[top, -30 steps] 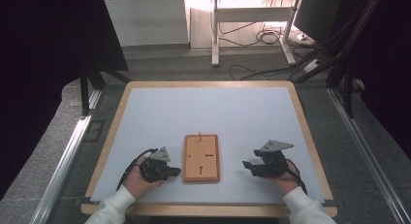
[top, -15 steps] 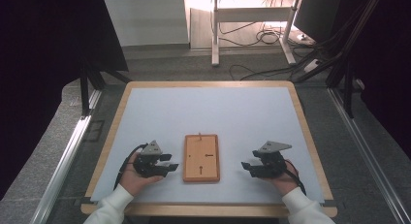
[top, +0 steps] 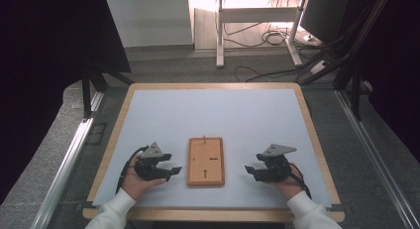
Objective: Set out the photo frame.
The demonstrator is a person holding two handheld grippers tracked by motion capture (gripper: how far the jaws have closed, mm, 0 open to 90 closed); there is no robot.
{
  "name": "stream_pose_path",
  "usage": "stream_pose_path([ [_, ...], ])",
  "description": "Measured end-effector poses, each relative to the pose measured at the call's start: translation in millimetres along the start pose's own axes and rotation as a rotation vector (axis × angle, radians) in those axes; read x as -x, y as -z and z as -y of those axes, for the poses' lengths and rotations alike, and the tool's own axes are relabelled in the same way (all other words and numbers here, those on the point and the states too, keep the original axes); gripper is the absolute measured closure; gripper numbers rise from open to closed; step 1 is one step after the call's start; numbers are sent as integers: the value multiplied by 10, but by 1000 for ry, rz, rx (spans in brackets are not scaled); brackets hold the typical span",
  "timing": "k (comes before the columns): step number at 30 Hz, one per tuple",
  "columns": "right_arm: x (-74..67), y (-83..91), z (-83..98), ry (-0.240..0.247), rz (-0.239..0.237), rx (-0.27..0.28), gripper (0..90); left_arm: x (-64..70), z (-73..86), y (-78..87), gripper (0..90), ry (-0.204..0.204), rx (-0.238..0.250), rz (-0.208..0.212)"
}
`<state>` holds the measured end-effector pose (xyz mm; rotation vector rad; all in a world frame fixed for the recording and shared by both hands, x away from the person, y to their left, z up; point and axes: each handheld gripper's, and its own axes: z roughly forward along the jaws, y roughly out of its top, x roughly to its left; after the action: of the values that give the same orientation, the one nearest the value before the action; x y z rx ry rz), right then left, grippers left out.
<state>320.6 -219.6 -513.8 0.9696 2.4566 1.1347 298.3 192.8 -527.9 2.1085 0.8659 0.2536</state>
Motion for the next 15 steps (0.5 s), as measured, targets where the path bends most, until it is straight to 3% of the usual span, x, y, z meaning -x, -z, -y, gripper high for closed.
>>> stream_pose_path([
  [10, -23, 16, -4, 6, -7, 7, 341, -12, -83, -72, 326, 2, -5, 9],
  [15, -53, 26, -11, 26, -13, 10, 341, -55, -220, -144, 315, 10, 4, 4],
])
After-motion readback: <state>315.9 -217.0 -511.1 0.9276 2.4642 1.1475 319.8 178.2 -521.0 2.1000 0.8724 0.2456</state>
